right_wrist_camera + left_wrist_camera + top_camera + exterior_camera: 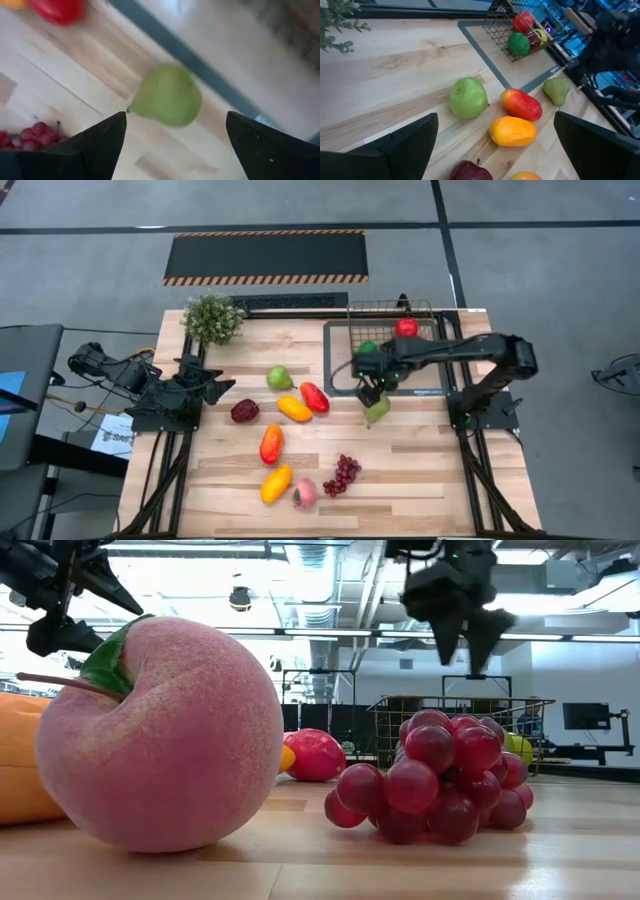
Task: Build produce basket
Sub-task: Put the green pear into the gold wire basket
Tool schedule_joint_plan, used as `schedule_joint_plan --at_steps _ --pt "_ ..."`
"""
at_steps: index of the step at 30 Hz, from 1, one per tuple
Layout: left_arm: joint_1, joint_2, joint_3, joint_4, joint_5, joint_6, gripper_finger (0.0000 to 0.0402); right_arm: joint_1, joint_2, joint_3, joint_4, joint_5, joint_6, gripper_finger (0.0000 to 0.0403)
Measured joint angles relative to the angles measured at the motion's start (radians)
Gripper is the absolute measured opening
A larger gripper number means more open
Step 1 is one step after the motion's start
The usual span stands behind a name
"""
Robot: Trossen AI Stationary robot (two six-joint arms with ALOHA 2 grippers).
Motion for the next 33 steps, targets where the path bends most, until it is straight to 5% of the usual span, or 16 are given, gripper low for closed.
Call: schedule_joint_plan --at_steps 13,25,33 --pt "0.000 0.000 0.000 -0.027 0.013 0.008 0.0385 0.041 0.048 -0.234 0.274 -0.003 -0.164 0.0363" --pt "0.000 0.000 0.000 -0.031 0.030 0.003 0.0385 0.060 0.201 -0.240 0.307 -0.035 -0.271 0.0363" --pt "0.000 0.000 0.000 -0.031 0.026 0.002 0.0385 0.063 0.153 -0.239 0.302 -0.026 -0.246 0.0287"
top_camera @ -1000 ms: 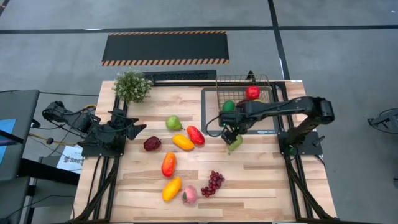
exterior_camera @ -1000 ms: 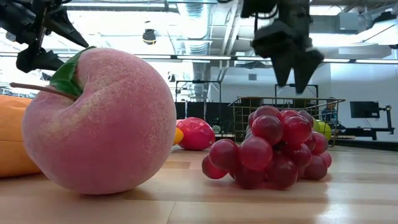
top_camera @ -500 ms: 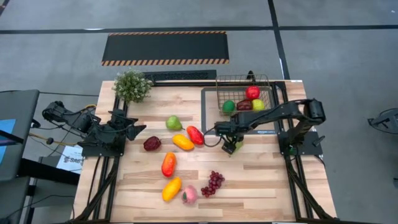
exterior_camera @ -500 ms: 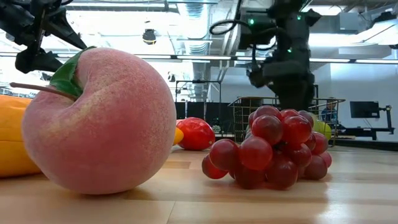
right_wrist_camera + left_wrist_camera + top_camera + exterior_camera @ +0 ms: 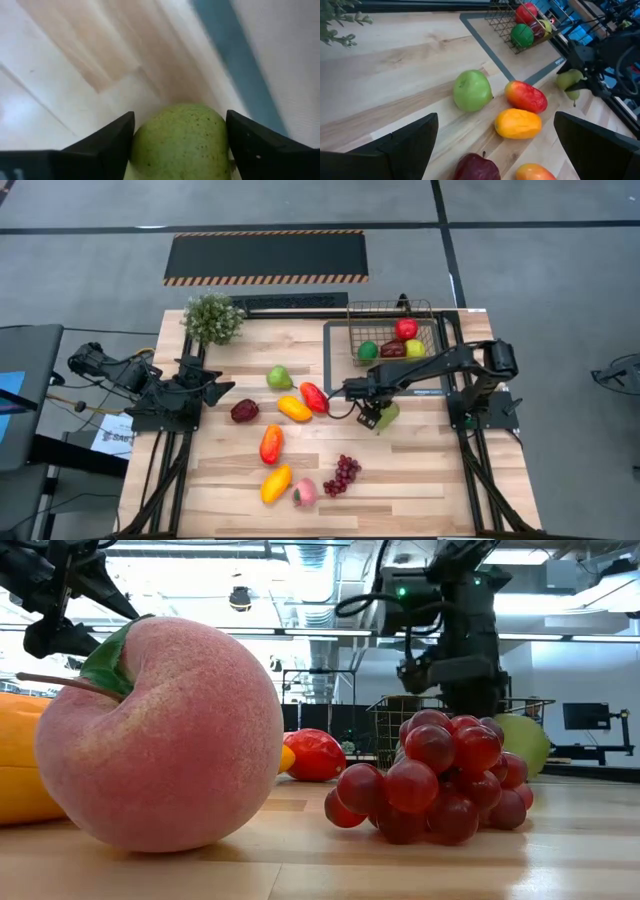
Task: Build produce basket
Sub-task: Put the green pear into the gold wire basket
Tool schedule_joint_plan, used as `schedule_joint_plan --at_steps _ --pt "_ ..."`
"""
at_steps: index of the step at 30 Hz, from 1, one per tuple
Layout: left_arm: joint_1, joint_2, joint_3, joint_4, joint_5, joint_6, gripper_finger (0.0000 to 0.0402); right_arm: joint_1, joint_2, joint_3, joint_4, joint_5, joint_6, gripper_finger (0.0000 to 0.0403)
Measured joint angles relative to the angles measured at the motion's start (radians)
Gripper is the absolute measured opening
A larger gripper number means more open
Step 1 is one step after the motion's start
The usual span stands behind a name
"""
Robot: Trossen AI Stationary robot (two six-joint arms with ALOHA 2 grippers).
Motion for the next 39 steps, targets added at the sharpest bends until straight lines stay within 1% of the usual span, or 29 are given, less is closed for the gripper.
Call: schedule_joint_plan --at_steps 2,5,7,13,17,22,26,29,34,39 --pt "0.000 0.000 0.000 0.000 -0.003 -0.001 0.0385 -0.002 -0.023 0.001 0.012 0.001 0.017 0.0277" --pt "0.000 0.000 0.000 0.000 -0.004 -0.003 0.0385 -0.010 -0.071 0.001 0.010 0.001 0.032 0.0275" --pt "0.000 0.000 0.000 0.000 -0.005 -0.008 0.0385 -0.014 -0.109 0.001 0.010 0.019 0.049 0.0274" --pt "0.000 0.000 0.000 0.001 -0.006 -0.018 0.0385 -0.042 -0.251 0.019 0.008 0.041 0.084 0.0273" --pt "0.000 0.000 0.000 0.001 -0.007 -0.018 0.0385 -0.118 -0.349 0.067 0.014 0.099 0.083 0.0273" --pt "0.000 0.000 0.000 0.001 -0.014 -0.023 0.0385 -0.279 -0.425 0.136 0.051 0.148 0.011 0.0272" --pt "0.000 0.000 0.000 0.001 -0.040 -0.043 0.0385 -0.432 -0.420 0.174 0.081 0.182 -0.079 0.0272" --pt "0.000 0.000 0.000 0.001 -0.045 -0.047 0.0385 -0.532 -0.391 0.177 0.131 0.182 -0.137 0.0278" --pt "0.000 0.000 0.000 0.001 -0.053 -0.063 0.0385 -0.644 -0.279 0.177 0.163 0.181 -0.190 0.0287" --pt "0.000 0.000 0.000 0.000 -0.057 -0.079 0.0385 -0.718 -0.152 0.177 0.205 0.182 -0.228 0.0289"
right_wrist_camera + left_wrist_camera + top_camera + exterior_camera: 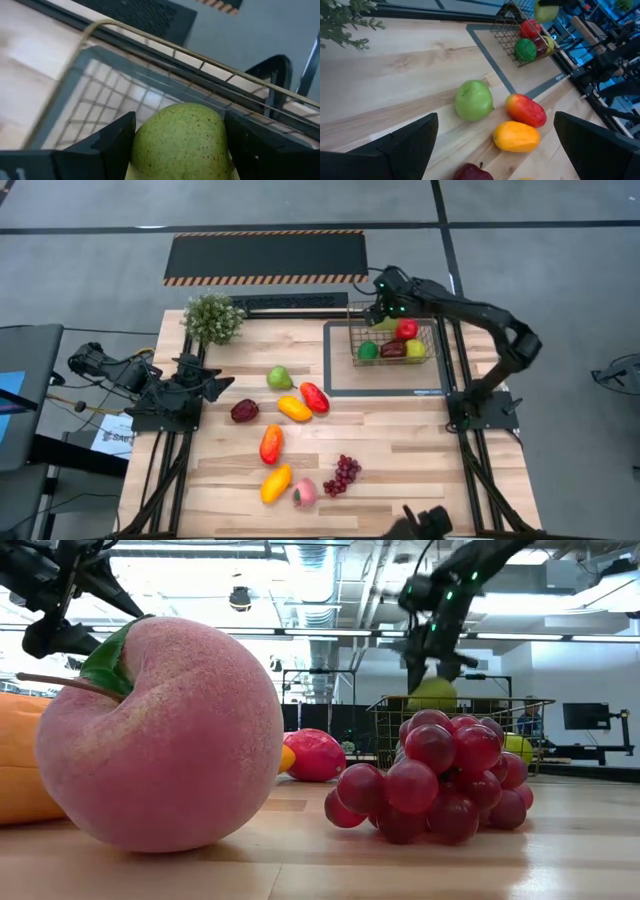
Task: Build produce basket
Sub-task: Put the green pear into the gold wire basket
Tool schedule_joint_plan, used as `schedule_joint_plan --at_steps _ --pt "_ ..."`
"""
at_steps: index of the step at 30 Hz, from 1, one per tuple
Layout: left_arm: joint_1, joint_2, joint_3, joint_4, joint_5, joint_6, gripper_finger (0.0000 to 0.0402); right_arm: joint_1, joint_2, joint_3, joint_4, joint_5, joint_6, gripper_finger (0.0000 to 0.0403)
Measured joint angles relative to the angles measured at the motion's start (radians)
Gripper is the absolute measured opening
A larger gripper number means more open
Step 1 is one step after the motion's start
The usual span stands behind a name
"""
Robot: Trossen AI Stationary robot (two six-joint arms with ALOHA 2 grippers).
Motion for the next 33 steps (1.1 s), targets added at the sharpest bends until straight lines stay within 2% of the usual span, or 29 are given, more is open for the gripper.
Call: schedule_joint_plan --at_steps 4,10,16,25,33 --pt "0.000 0.000 0.000 0.000 -0.001 -0.010 0.0385 -0.034 0.074 -0.001 0.029 -0.002 0.034 0.0290" --pt "0.000 0.000 0.000 0.000 -0.002 -0.018 0.0385 -0.035 0.117 -0.001 0.037 -0.001 0.056 0.0291" --pt "0.000 0.000 0.000 -0.003 -0.002 -0.018 0.0385 -0.036 0.117 -0.001 0.033 -0.001 0.058 0.0297" --pt "0.000 0.000 0.000 -0.017 -0.002 -0.021 0.0385 -0.050 0.113 -0.001 0.004 -0.001 0.068 0.0349" --pt "0.000 0.000 0.000 -0.016 -0.002 -0.021 0.0385 -0.036 0.029 -0.001 -0.023 -0.021 0.093 0.0362"
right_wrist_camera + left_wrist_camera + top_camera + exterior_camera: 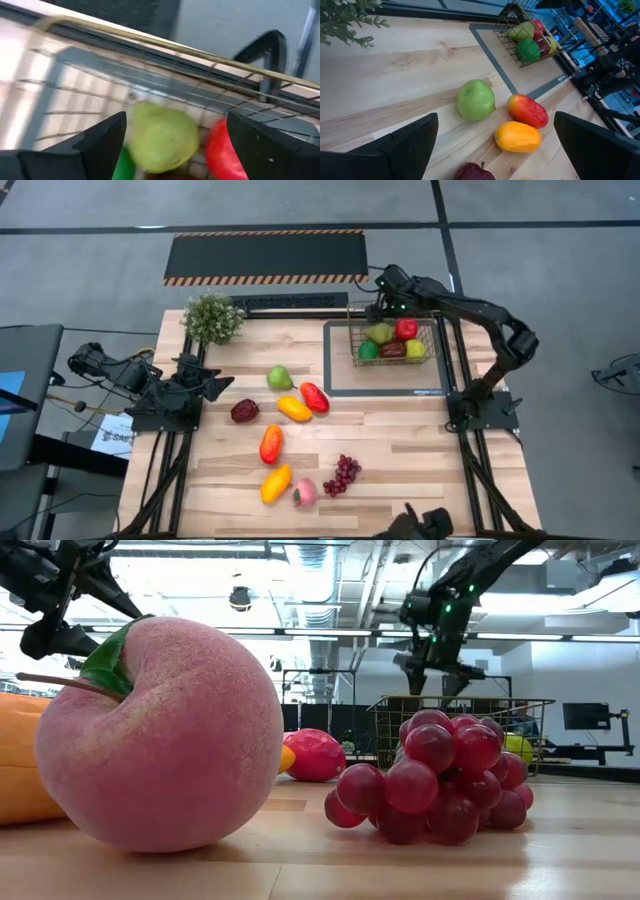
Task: Build produce basket
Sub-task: Put the green pear into the gold wire basket
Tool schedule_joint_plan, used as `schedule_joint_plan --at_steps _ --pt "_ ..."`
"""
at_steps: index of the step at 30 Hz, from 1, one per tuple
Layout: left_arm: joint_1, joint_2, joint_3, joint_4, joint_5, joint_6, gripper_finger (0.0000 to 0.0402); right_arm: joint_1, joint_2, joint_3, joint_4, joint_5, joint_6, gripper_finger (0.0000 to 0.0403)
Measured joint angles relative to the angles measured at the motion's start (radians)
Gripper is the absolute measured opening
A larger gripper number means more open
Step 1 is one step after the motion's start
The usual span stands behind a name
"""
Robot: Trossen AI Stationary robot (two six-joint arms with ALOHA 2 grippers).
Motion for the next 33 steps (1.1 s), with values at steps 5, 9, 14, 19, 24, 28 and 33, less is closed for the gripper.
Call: schedule_joint_plan --at_steps 5,9,14,19,24,28,33 --pt "0.000 0.000 0.000 0.000 0.007 0.004 0.0385 0.093 -0.095 0.000 0.022 -0.118 0.000 0.0356" --pt "0.000 0.000 0.000 0.000 0.007 0.005 0.0385 0.263 -0.123 0.000 0.055 -0.161 0.051 0.0355" --pt "0.000 0.000 0.000 0.001 0.008 0.004 0.0385 0.489 -0.046 0.000 0.231 -0.135 0.067 0.0355" --pt "0.000 0.000 0.000 0.001 0.032 0.002 0.0385 0.570 0.112 0.065 0.396 -0.116 0.021 0.0357" --pt "0.000 0.000 0.000 0.002 0.038 -0.014 0.0385 0.589 0.309 0.274 0.357 -0.113 -0.087 0.0362" --pt "0.000 0.000 0.000 0.001 0.038 -0.015 0.0385 0.591 0.458 0.464 0.298 -0.114 -0.150 0.0362" --pt "0.000 0.000 0.000 0.001 0.038 -0.015 0.0385 0.588 0.615 0.670 0.215 -0.166 -0.187 0.0362"
